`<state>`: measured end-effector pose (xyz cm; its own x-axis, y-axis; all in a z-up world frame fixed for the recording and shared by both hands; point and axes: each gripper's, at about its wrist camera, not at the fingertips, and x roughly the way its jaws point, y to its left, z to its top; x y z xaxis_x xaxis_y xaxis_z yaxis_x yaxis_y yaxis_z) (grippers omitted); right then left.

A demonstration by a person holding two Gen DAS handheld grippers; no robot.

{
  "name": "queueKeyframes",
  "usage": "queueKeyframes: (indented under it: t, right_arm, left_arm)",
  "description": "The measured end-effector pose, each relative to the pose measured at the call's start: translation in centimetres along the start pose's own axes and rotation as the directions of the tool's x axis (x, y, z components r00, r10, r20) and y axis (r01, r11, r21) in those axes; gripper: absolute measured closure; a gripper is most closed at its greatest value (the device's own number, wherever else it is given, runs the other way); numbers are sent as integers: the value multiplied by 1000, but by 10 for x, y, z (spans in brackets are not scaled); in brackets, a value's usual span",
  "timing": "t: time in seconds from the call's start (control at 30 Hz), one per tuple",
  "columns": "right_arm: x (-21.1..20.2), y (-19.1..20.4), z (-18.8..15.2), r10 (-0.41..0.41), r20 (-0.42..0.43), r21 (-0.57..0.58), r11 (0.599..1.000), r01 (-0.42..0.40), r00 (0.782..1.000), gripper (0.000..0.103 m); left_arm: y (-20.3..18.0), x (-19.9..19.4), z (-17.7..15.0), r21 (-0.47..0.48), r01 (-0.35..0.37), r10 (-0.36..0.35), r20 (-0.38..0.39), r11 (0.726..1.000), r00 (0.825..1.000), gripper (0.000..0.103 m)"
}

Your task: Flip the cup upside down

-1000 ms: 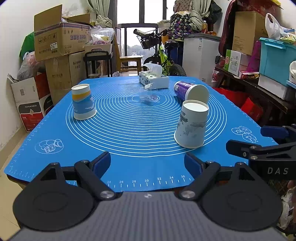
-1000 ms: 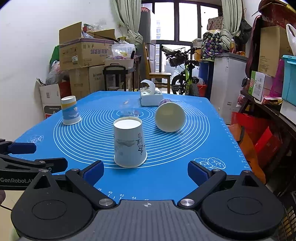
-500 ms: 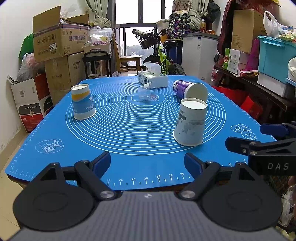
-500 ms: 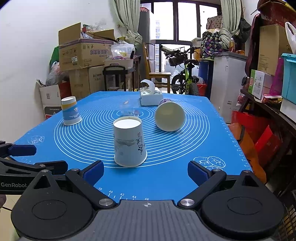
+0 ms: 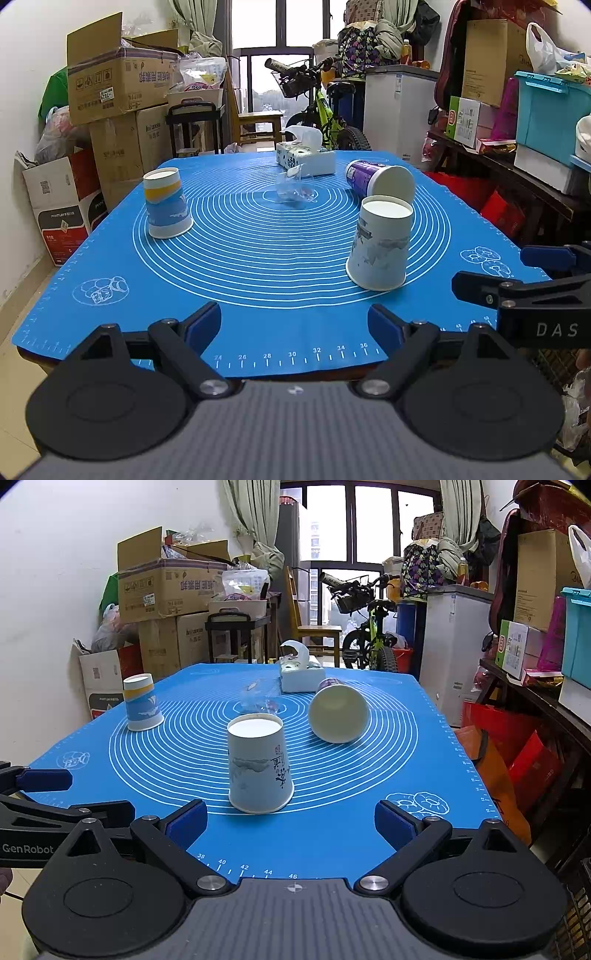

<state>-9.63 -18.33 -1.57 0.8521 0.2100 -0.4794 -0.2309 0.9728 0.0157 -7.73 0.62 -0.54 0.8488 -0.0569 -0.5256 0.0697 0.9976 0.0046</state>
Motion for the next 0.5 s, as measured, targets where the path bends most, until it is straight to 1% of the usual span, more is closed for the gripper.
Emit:
queueKeyframes:
  t: [0.5]
  right_arm:
    - [-2, -1, 2, -3, 4, 2, 1000, 3, 1000, 6]
  left_arm:
    - [1, -1, 0, 2, 0, 0, 2, 1000, 1000, 17]
